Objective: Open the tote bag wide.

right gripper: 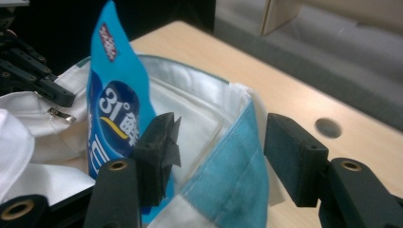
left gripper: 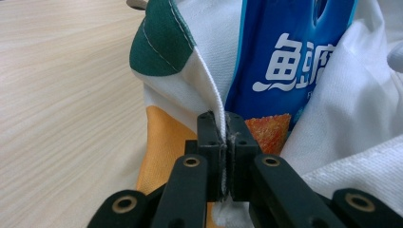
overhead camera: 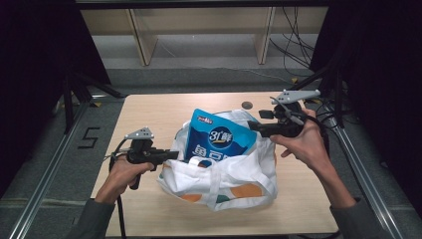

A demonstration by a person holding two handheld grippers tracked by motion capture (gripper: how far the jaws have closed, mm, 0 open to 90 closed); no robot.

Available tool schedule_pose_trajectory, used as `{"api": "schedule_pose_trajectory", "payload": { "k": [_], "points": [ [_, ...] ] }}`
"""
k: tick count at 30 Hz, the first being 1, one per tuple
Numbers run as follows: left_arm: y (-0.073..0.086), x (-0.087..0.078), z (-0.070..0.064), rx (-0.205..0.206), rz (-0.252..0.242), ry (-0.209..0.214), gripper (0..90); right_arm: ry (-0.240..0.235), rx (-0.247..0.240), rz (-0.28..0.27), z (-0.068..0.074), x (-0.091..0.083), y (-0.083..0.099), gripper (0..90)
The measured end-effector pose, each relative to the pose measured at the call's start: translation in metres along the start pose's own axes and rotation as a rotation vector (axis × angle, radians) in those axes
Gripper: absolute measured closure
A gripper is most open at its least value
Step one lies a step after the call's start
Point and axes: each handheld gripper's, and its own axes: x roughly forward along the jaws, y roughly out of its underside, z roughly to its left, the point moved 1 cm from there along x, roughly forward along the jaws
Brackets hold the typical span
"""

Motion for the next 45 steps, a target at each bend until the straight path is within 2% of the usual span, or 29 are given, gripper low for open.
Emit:
{"api": "schedule_pose_trajectory", "payload": {
  "k": [1, 2, 3, 5, 7, 8, 10, 11, 13, 14, 15, 16, 17, 19, 20, 23, 24, 25, 26, 28, 29, 31, 33, 35, 38, 40, 41, 42, 45],
  "points": [
    [0.001, 0.0, 0.0, 0.003, -0.002, -0.002, 86.1, -0.012, 0.035, 0.011, -0.001, 0.006, -0.001, 48.0],
    [0.002, 0.0, -0.001, 0.005, -0.01, 0.001, 86.2, -0.009, 0.018, 0.018, -0.003, 0.009, -0.002, 49.7],
    [0.003, -0.001, -0.001, 0.007, -0.007, -0.003, 86.2, 0.012, -0.014, 0.069, -0.006, 0.01, 0.0, 52.6],
    [0.005, -0.003, -0.003, 0.013, -0.01, 0.013, 86.2, 0.01, 0.025, 0.077, -0.004, 0.016, 0.002, 58.5],
    [0.007, -0.003, -0.005, 0.023, -0.006, 0.013, 86.2, -0.003, -0.012, 0.141, -0.004, 0.015, 0.006, 71.9],
    [0.009, -0.003, -0.006, 0.028, -0.015, 0.012, 86.3, -0.027, -0.067, 0.153, -0.005, 0.015, 0.009, 79.9],
    [0.011, -0.006, -0.006, 0.043, -0.005, 0.013, 86.3, -0.051, -0.092, 0.169, -0.003, 0.011, 0.017, 87.2],
    [0.012, -0.006, -0.006, 0.041, -0.005, 0.013, 86.3, -0.079, -0.104, 0.187, -0.002, 0.009, 0.024, 88.1],
    [0.018, -0.006, -0.004, 0.037, 0.002, 0.017, 86.4, -0.069, -0.115, 0.195, -0.004, 0.01, 0.041, 89.9],
    [0.022, -0.005, -0.004, 0.026, 0.003, 0.009, 86.4, -0.084, -0.093, 0.211, -0.004, 0.01, 0.048, 90.0],
    [0.027, -0.005, -0.002, 0.013, 0.02, 0.017, 86.5, -0.093, -0.103, 0.226, -0.005, 0.012, 0.059, 90.0],
    [0.031, -0.003, 0.001, 0.013, 0.023, 0.009, 86.5, -0.115, -0.075, 0.24, -0.002, 0.014, 0.071, 90.0],
    [0.038, -0.001, 0.004, -0.005, 0.036, 0.003, 86.5, -0.096, -0.101, 0.237, -0.002, 0.019, 0.084, 90.0],
    [0.047, 0.002, 0.009, -0.027, 0.05, 0.001, 86.7, -0.134, -0.068, 0.26, 0.009, 0.028, 0.108, 90.0],
    [0.051, 0.003, 0.011, -0.042, 0.057, 0.004, 86.7, -0.139, -0.069, 0.243, 0.012, 0.033, 0.117, 90.0],
    [0.062, 0.009, 0.015, -0.047, 0.077, 0.018, 86.7, -0.12, -0.069, 0.263, 0.023, 0.046, 0.142, 90.0],
    [0.065, 0.012, 0.017, -0.063, 0.08, 0.009, 86.8, -0.133, -0.065, 0.26, 0.025, 0.049, 0.146, 90.0],
    [0.067, 0.015, 0.02, -0.061, 0.081, 0.023, 86.7, -0.103, -0.07, 0.262, 0.025, 0.052, 0.149, 90.0],
    [0.069, 0.016, 0.023, -0.068, 0.102, 0.021, 86.8, -0.123, -0.069, 0.26, 0.025, 0.055, 0.151, 90.0],
    [0.074, 0.021, 0.027, -0.076, 0.099, 0.016, 86.7, -0.103, -0.068, 0.282, 0.024, 0.059, 0.154, 90.0],
    [0.079, 0.024, 0.031, -0.088, 0.102, 0.035, 86.8, -0.114, -0.081, 0.284, 0.024, 0.06, 0.156, 90.0],
    [0.087, 0.028, 0.036, -0.118, 0.112, 0.033, 86.8, -0.102, -0.077, 0.293, 0.023, 0.071, 0.163, 90.0],
    [0.093, 0.034, 0.039, -0.111, 0.129, 0.007, 86.8, -0.107, -0.053, 0.329, 0.025, 0.079, 0.17, 90.0],
    [0.096, 0.035, 0.04, -0.129, 0.134, 0.015, 86.8, -0.123, -0.063, 0.351, 0.028, 0.083, 0.174, 90.0],
    [0.091, 0.033, 0.032, -0.09, 0.145, -0.03, 86.5, -0.11, -0.061, 0.323, 0.025, 0.083, 0.172, 90.0],
    [0.089, 0.03, 0.029, -0.107, 0.118, -0.029, 84.0, -0.119, -0.053, 0.31, 0.024, 0.079, 0.168, 88.4],
    [0.088, 0.028, 0.029, -0.11, 0.12, -0.017, 81.7, -0.114, -0.071, 0.263, 0.022, 0.076, 0.165, 85.9],
    [0.088, 0.026, 0.028, -0.116, 0.108, -0.019, 79.4, -0.101, -0.054, 0.224, 0.022, 0.072, 0.16, 82.1],
    [0.081, 0.016, 0.021, -0.105, 0.081, -0.041, 71.7, -0.073, -0.08, 0.162, 0.024, 0.053, 0.144, 75.4]
  ]
}}
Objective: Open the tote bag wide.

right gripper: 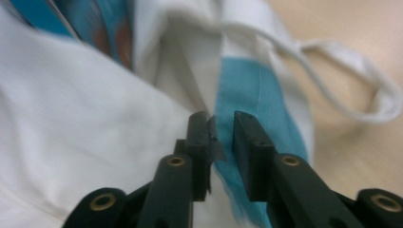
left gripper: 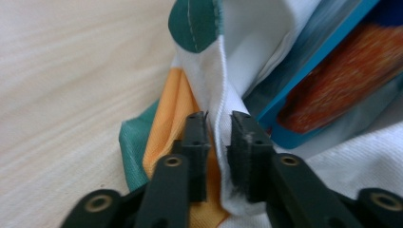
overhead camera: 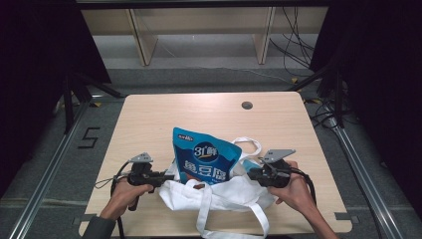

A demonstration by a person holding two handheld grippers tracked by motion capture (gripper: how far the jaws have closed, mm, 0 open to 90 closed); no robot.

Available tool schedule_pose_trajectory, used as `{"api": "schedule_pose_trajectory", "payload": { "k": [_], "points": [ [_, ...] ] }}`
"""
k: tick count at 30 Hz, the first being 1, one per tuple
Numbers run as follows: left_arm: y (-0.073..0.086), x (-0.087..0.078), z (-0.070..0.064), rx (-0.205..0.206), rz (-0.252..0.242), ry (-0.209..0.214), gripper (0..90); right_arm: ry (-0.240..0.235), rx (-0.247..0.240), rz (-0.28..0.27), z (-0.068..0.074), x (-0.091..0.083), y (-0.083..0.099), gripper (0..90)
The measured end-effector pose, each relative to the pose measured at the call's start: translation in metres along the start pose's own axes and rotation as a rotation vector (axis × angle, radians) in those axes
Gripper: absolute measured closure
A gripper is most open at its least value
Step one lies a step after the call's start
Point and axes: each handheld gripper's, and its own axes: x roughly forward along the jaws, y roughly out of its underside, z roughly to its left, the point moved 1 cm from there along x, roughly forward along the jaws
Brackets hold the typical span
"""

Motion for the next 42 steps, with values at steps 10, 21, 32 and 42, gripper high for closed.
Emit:
{"api": "schedule_pose_trajectory", "payload": {
  "k": [10, 21, 32, 42],
  "points": [
    [-0.018, -0.027, -0.015, 0.02, -0.101, -0.057, 61.9, -0.102, -0.059, -0.14, 0.04, -0.037, -0.023, 81.1],
    [-0.008, -0.026, -0.051, 0.058, -0.066, 0.074, 80.9, -0.221, -0.16, 0.048, 0.076, 0.018, -0.008, 90.0],
    [0.031, 0.007, -0.039, 0.068, 0.092, 0.017, 89.0, -0.242, -0.151, 0.158, 0.08, 0.044, 0.013, 90.0],
    [-0.011, -0.02, -0.035, 0.103, -0.09, -0.066, 80.9, -0.043, -0.106, -0.106, 0.025, -0.016, -0.03, 88.8]
  ]
}}
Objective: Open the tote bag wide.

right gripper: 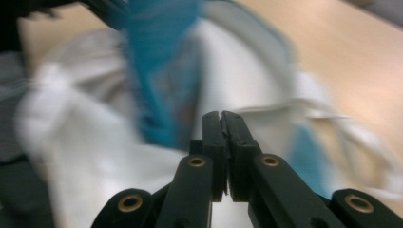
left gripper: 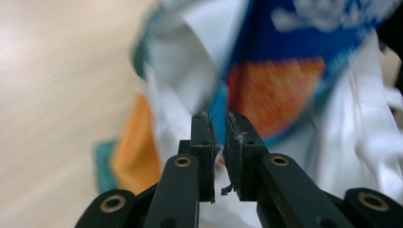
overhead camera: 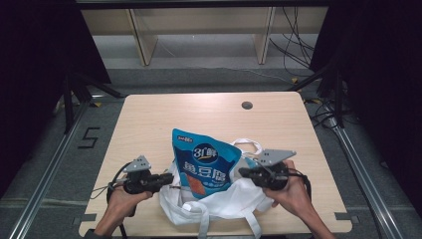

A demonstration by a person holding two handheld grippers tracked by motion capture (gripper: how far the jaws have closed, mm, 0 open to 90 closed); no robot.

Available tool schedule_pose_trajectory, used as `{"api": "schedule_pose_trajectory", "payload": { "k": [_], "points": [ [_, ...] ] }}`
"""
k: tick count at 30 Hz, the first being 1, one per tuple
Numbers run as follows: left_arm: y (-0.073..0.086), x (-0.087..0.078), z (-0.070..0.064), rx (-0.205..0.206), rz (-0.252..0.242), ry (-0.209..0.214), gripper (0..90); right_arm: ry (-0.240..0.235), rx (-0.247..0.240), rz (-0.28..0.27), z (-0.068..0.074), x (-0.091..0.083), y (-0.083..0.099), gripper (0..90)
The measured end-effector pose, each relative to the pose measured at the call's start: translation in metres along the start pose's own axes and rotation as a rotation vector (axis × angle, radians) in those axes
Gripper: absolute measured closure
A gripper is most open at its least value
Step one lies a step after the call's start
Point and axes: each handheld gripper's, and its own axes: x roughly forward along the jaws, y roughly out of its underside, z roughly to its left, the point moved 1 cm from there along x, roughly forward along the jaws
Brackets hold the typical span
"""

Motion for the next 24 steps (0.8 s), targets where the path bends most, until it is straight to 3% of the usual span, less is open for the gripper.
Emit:
{"api": "schedule_pose_trajectory", "payload": {
  "k": [2, 3, 5, 6, 9, 10, 11, 14, 16, 17, 18, 20, 22, 23, 24],
  "points": [
    [-0.002, 0.006, 0.006, -0.026, 0.006, -0.004, 80.7, -0.04, 0.029, 0.042, -0.011, 0.011, 0.001, 88.8],
    [-0.002, 0.008, 0.01, -0.021, 0.032, 0.0, 81.0, -0.059, 0.022, 0.068, -0.013, 0.018, 0.002, 88.9],
    [0.002, 0.019, 0.018, -0.032, 0.057, -0.017, 82.3, -0.126, 0.017, 0.131, -0.01, 0.033, 0.006, 89.3],
    [0.004, 0.023, 0.022, -0.05, 0.069, -0.012, 83.4, -0.136, 0.032, 0.162, -0.008, 0.044, 0.011, 89.9],
    [0.009, 0.031, 0.031, -0.073, 0.092, -0.023, 85.8, -0.068, 0.052, 0.186, -0.015, 0.066, 0.018, 90.0],
    [0.01, 0.031, 0.032, -0.082, 0.092, -0.022, 86.4, -0.028, -0.014, 0.221, -0.023, 0.072, 0.019, 90.0],
    [0.013, 0.032, 0.034, -0.086, 0.099, -0.023, 87.1, -0.009, 0.004, 0.235, -0.026, 0.075, 0.018, 90.0],
    [0.022, 0.035, 0.036, -0.103, 0.106, -0.022, 88.5, -0.003, 0.01, 0.271, -0.035, 0.089, 0.02, 90.0],
    [0.033, 0.039, 0.041, -0.153, 0.088, -0.011, 89.0, 0.003, 0.0, 0.284, -0.04, 0.095, 0.026, 90.0],
    [0.034, 0.038, 0.043, -0.165, 0.091, 0.007, 89.0, 0.007, 0.019, 0.311, -0.042, 0.095, 0.029, 90.0],
    [0.032, 0.037, 0.041, -0.155, 0.101, -0.005, 89.0, 0.018, 0.012, 0.316, -0.045, 0.095, 0.032, 90.0],
    [0.027, 0.036, 0.035, -0.11, 0.11, -0.018, 87.5, 0.008, 0.075, 0.279, -0.046, 0.091, 0.033, 90.0],
    [0.019, 0.029, 0.028, -0.111, 0.085, 0.0, 83.4, 0.023, 0.027, 0.22, -0.05, 0.081, 0.027, 90.0],
    [0.016, 0.025, 0.026, -0.102, 0.076, 0.003, 82.8, -0.027, 0.072, 0.163, -0.045, 0.074, 0.022, 90.0],
    [0.013, 0.02, 0.022, -0.083, 0.056, 0.002, 82.5, -0.056, 0.052, 0.149, -0.046, 0.066, 0.017, 90.0]
  ]
}}
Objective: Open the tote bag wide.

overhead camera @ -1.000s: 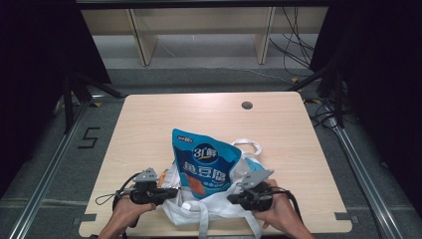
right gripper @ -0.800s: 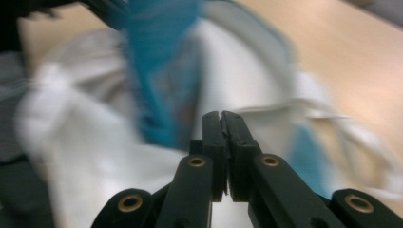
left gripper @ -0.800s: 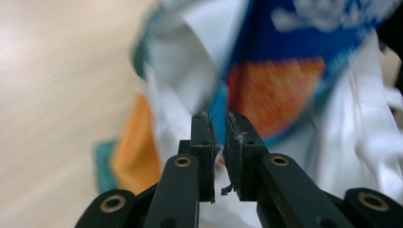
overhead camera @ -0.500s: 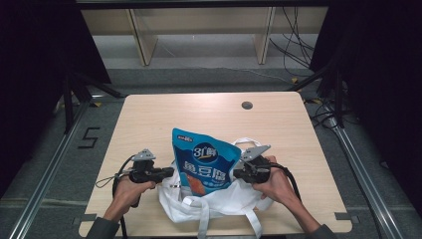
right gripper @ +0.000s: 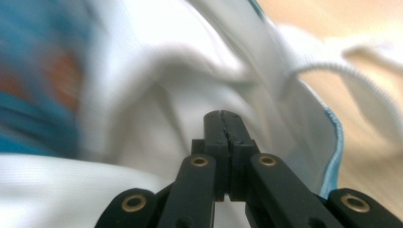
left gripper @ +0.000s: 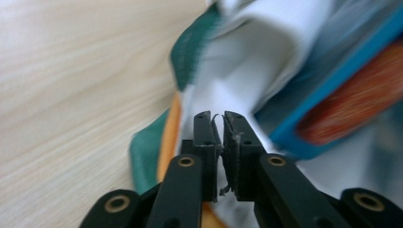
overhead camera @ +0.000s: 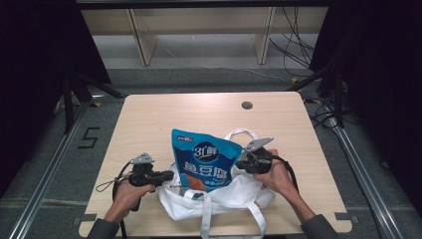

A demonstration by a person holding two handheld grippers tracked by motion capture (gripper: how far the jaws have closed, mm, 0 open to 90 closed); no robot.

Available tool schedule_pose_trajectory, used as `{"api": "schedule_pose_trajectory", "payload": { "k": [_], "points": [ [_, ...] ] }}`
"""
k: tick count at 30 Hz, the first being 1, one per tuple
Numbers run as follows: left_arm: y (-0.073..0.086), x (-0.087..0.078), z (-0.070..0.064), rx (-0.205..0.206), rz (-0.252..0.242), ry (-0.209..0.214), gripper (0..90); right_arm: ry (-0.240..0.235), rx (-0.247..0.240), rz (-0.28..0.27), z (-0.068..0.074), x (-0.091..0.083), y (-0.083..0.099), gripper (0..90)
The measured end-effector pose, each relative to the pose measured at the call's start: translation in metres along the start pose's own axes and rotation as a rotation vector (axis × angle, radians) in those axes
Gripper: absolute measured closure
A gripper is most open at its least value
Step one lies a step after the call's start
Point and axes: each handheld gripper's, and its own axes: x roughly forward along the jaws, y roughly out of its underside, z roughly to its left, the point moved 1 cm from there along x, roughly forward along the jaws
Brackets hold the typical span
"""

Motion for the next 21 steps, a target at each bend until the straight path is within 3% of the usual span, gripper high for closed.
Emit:
{"api": "schedule_pose_trajectory", "payload": {
  "k": [1, 3, 4, 5, 6, 8, 10, 11, 13, 15, 17, 18, 20, 21],
  "points": [
    [-0.003, -0.006, -0.005, -0.001, -0.019, 0.0, 82.2, -0.01, 0.001, -0.044, 0.004, -0.008, -0.003, 90.0],
    [-0.006, -0.016, -0.012, 0.014, -0.045, 0.015, 82.1, -0.027, 0.011, -0.057, 0.015, -0.029, -0.007, 90.0],
    [-0.005, -0.021, -0.015, 0.021, -0.044, 0.025, 82.0, -0.022, -0.018, -0.063, 0.021, -0.036, -0.006, 90.0],
    [-0.003, -0.024, -0.018, 0.027, -0.051, 0.038, 82.0, -0.028, -0.031, -0.053, 0.026, -0.043, -0.003, 90.0],
    [0.0, -0.026, -0.022, 0.015, -0.053, 0.048, 81.9, -0.041, -0.009, -0.039, 0.032, -0.048, 0.002, 90.0],
    [0.008, -0.027, -0.027, 0.024, -0.031, 0.058, 81.4, -0.057, -0.015, -0.004, 0.039, -0.053, 0.014, 90.0],
    [0.017, -0.025, -0.027, 0.029, 0.003, 0.067, 81.5, -0.06, -0.021, 0.038, 0.044, -0.051, 0.025, 90.0],
    [0.02, -0.021, -0.026, 0.009, 0.01, 0.067, 81.5, -0.067, -0.007, 0.046, 0.049, -0.046, 0.033, 90.0],
    [0.025, -0.015, -0.024, -0.002, 0.035, 0.064, 81.7, -0.043, -0.017, 0.095, 0.049, -0.037, 0.042, 90.0],
    [0.03, -0.005, -0.021, 0.008, 0.066, 0.064, 83.7, -0.058, -0.012, 0.128, 0.045, -0.027, 0.049, 90.0],
    [0.033, 0.003, -0.02, -0.004, 0.069, 0.069, 86.5, -0.027, -0.02, 0.163, 0.041, -0.019, 0.051, 90.0],
    [0.033, 0.004, -0.019, 0.008, 0.072, 0.06, 87.8, -0.026, 0.001, 0.166, 0.042, -0.017, 0.051, 90.0],
    [0.033, 0.008, -0.018, 0.011, 0.086, 0.048, 88.9, -0.023, -0.029, 0.162, 0.038, -0.015, 0.049, 90.0],
    [0.033, 0.009, -0.018, 0.007, 0.086, 0.043, 89.0, 0.005, -0.016, 0.158, 0.037, -0.013, 0.05, 90.0]
  ]
}}
